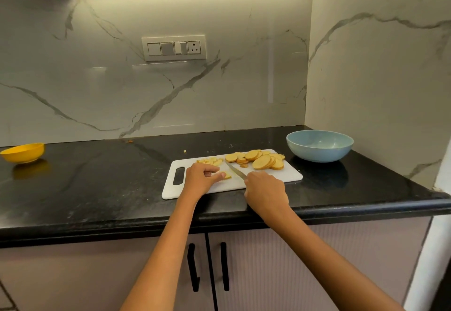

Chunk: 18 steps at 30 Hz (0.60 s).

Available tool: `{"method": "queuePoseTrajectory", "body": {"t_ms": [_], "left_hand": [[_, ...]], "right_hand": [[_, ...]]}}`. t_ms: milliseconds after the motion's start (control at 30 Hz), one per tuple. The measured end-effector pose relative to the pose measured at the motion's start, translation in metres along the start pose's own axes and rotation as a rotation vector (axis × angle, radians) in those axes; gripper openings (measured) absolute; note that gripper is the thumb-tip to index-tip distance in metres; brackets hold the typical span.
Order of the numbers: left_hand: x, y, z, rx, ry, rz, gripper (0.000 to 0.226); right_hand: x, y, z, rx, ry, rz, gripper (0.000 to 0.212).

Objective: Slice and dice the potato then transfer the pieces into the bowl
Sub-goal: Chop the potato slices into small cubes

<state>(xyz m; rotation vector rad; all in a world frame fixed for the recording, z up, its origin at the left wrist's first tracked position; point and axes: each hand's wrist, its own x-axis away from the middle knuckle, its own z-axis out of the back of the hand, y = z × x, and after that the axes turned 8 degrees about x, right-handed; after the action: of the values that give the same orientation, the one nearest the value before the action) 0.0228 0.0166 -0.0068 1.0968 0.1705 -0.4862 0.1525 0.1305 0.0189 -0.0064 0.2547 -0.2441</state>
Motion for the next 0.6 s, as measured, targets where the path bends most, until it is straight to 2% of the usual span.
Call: {"method": "queuePoseTrajectory", "body": {"t_ms": [167,600], "left_hand": [[0.003,0.002,0.000,-0.022,-0.004,-0.005,0.024],[0.002,0.008,0.002,-0.122,-0.034,-0.001,0.017]], "right_hand": [[0.006,-0.004,-0.001,-0.009,0.012,0.021,0.025],[-0.011,-0.012,0.005,-0.008,-0.014,0.059,0.025]]}}
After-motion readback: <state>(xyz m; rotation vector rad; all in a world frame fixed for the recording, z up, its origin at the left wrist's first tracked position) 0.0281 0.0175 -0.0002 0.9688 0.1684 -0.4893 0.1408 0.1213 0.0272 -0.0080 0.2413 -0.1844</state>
